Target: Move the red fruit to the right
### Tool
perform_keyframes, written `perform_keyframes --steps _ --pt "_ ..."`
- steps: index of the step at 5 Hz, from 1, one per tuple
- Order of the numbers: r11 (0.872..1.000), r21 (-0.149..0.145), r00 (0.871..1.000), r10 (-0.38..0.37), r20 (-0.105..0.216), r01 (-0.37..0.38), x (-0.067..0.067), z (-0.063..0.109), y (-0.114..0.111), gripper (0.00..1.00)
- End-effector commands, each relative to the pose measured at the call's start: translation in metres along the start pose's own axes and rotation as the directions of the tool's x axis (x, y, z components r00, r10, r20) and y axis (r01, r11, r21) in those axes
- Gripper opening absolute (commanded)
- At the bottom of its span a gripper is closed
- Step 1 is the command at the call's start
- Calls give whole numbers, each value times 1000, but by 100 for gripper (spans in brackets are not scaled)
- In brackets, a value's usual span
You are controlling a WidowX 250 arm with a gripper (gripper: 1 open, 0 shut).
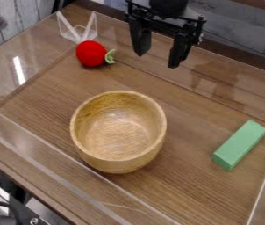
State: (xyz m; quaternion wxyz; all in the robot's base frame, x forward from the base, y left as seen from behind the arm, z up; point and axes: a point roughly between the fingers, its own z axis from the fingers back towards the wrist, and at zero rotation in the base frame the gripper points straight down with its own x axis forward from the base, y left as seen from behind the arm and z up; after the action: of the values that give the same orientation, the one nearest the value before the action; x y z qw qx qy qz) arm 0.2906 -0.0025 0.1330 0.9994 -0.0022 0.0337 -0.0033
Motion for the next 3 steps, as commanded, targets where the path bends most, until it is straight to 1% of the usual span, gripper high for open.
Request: perform_keyframes --steps 1,2,3 --pt "999 -1 999 33 -25 -34 -1 -9 5 100" --pt "991 -8 991 132 -21 -133 1 -11 27 100" --pt "967 -24 967 254 3 -254 2 -10 66 100"
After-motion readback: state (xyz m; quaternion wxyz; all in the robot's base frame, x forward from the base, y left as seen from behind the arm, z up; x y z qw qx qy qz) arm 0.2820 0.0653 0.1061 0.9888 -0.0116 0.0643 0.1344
